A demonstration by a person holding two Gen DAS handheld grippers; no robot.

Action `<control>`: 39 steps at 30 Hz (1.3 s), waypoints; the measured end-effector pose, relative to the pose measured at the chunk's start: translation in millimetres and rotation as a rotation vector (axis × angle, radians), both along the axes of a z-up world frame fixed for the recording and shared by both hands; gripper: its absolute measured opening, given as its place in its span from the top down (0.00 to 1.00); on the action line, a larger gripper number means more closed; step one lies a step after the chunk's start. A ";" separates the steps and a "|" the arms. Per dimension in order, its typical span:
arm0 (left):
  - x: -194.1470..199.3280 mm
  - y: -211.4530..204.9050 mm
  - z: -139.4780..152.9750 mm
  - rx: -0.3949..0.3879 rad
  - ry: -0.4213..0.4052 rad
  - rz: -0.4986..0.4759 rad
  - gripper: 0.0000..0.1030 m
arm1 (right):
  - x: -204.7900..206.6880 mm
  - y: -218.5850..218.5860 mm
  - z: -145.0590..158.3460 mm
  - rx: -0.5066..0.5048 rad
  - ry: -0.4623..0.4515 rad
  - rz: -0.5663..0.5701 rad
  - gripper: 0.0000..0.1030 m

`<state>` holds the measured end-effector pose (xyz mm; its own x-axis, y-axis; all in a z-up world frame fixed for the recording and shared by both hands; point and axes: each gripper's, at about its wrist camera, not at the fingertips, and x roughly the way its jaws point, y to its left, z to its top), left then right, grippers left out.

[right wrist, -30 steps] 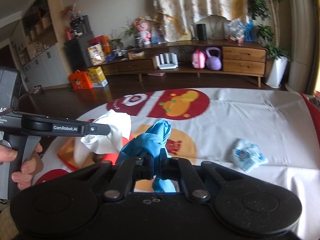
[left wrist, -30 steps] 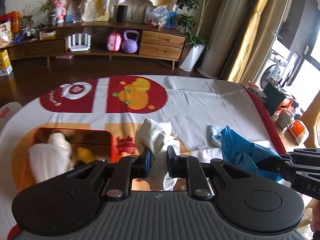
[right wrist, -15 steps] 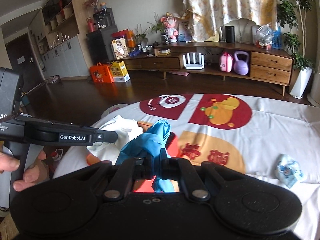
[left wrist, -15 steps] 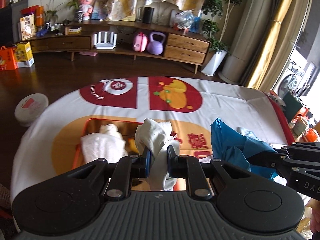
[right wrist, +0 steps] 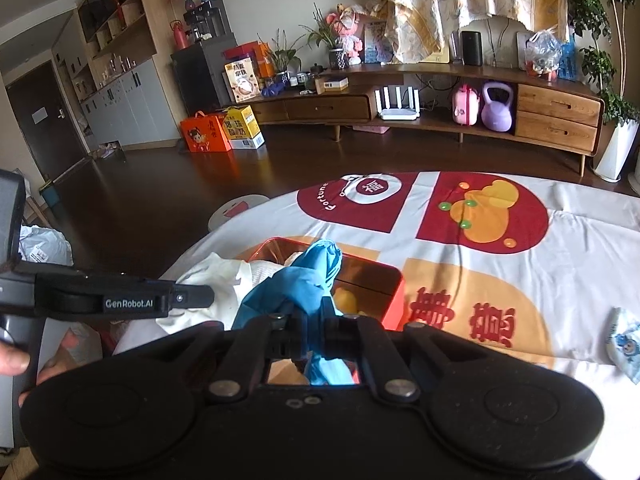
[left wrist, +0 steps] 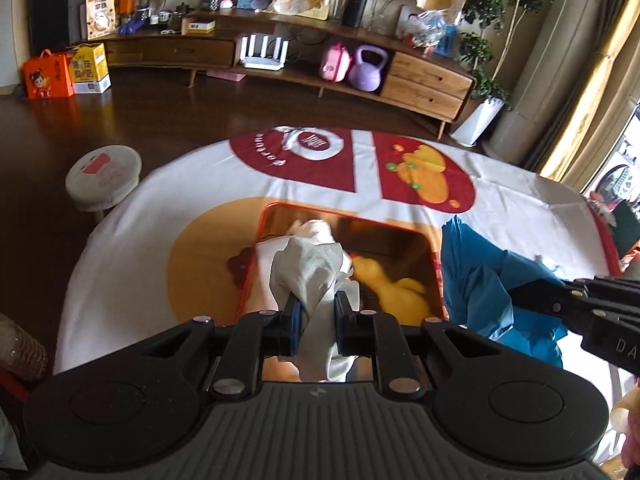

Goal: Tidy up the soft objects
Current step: 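Lower the white cloth into the tin and open the left tool while the right tool releases the gloves there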

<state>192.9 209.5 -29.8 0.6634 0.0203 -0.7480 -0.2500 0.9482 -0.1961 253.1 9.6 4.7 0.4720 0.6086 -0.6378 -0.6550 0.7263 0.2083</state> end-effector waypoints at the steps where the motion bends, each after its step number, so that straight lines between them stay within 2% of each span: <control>1: 0.1 3.0 -2.0 0.000 0.006 0.001 0.84 | 1.4 4.1 -2.4 -0.003 0.002 0.001 0.94; 15: 10.0 3.6 -43.9 -0.019 0.065 -0.017 0.84 | 21.8 47.6 -49.9 -0.109 0.039 0.004 0.93; 22: 17.5 1.5 -55.9 -0.022 0.085 -0.025 0.84 | 22.7 57.5 -65.1 -0.143 0.058 0.020 0.87; 30: 21.8 -2.2 -70.0 -0.009 0.119 -0.036 0.84 | 23.4 60.7 -74.8 -0.163 0.078 0.042 0.85; 34: 22.2 -4.6 -71.4 -0.002 0.126 -0.038 0.84 | 24.8 60.2 -76.2 -0.158 0.104 0.050 0.81; 39: 23.2 -7.6 -69.2 0.004 0.137 -0.036 0.83 | 21.3 58.6 -75.7 -0.161 0.121 0.074 0.68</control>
<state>216.2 201.9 -99.0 0.5558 0.0010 -0.8313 -0.2397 0.9577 -0.1592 274.4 68.2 -71.0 0.3436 0.5247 -0.7789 -0.6849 0.7074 0.1744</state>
